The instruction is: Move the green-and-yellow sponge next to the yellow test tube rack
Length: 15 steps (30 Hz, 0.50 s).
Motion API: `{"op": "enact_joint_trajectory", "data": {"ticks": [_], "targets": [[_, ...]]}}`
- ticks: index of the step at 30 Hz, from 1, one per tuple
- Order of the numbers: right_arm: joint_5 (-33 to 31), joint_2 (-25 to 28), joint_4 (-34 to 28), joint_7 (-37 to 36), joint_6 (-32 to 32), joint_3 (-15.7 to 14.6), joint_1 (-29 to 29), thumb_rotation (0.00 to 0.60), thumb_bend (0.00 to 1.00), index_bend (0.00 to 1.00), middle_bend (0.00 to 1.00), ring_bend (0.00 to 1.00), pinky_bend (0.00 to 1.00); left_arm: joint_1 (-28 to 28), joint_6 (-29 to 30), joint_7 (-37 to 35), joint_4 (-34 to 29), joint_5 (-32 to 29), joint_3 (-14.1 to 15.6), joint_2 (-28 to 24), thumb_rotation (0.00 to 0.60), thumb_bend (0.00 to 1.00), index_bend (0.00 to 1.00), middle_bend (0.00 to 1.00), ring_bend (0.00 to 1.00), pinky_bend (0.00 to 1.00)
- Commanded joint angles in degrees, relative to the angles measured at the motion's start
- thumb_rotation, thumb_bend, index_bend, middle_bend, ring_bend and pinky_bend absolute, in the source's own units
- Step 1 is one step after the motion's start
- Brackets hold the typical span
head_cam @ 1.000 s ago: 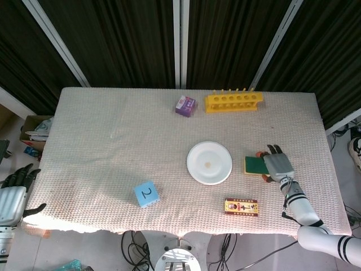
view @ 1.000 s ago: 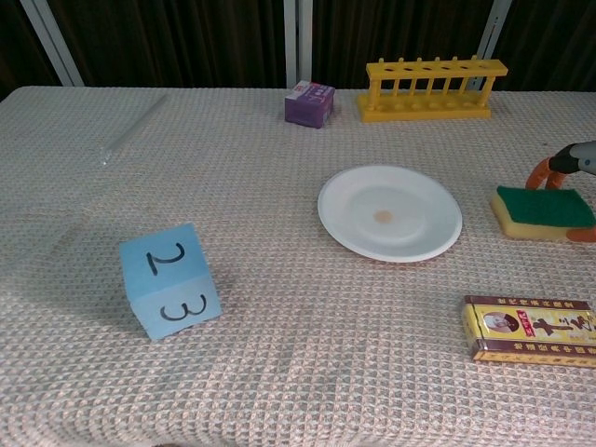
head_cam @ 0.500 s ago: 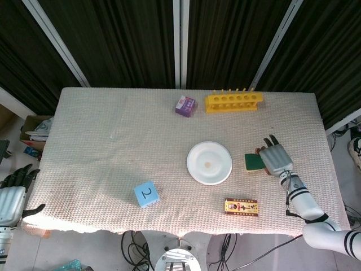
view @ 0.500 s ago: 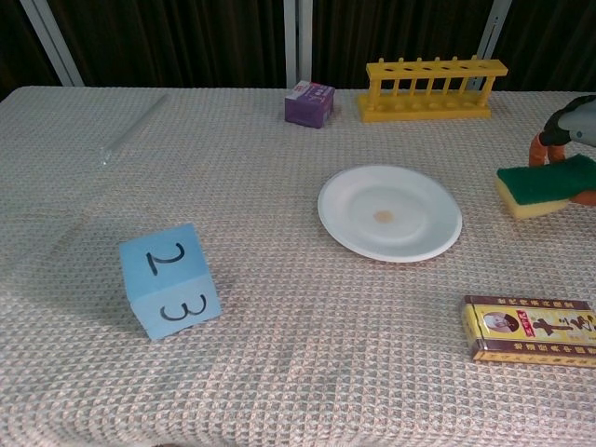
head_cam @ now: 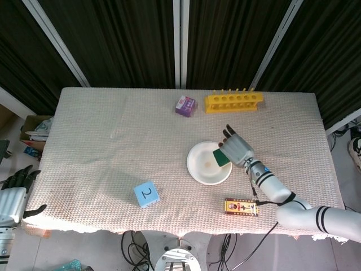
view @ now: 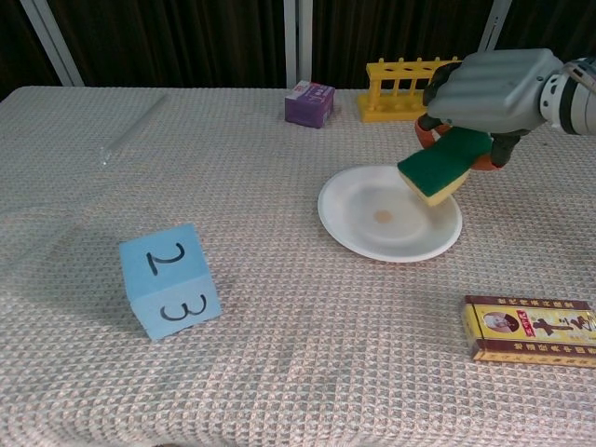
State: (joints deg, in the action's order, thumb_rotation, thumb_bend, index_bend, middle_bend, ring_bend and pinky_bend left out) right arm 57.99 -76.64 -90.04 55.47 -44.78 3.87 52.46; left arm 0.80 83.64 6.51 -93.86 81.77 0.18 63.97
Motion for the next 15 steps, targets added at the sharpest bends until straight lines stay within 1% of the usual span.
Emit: {"op": "enact_joint_trajectory", "data": {"ticks": [1,5,8,12,15], "targets": [[0.2,-4.4,3.7,1.9,-0.7,-1.0,2.0,0.600,0.37,0.53,0.43,0.13,0.09,-0.2,0.0,-0.6,0.6,-0.2,0.0,0.2,0.600,0.00,0.17,0.07,0.08,0.16],[2.3,-6.7,6.6,1.4,-2.1,-2.0,2.1,0.600,0.37,0.53,0.43,0.13,0.09,-0.3,-0.1,-1.5,1.6,-0.1,0.1,0.4,0.600,0.00,0.17,0.07,0.08,0.16],[5.0,-7.9,8.5,-1.3,-4.1,-2.3,1.1,0.600,0.37,0.53,0.43,0.14,0.09,-0.4,-0.3,-2.0,2.1,-0.2,0.1,0.7,0.600,0.00,0.17,0.07,0.08,0.16],[9.3,-8.7,10.6,-3.4,-5.6,-3.6,0.4,0.600,0.37,0.53,0.43,0.14,0.09,-0.3,-0.5,-2.6,2.6,-0.2,0.0,1.0,0.600,0.00,0.17,0.07,0.08,0.16],[10.4,-10.1,12.2,-4.7,-5.8,-3.9,-0.1,0.600,0.37,0.53,0.43,0.15,0.10,-0.2,-0.5,-2.7,2.9,0.1,0.1,1.2,0.600,0.00,0.17,0.07,0.08,0.16]]}}
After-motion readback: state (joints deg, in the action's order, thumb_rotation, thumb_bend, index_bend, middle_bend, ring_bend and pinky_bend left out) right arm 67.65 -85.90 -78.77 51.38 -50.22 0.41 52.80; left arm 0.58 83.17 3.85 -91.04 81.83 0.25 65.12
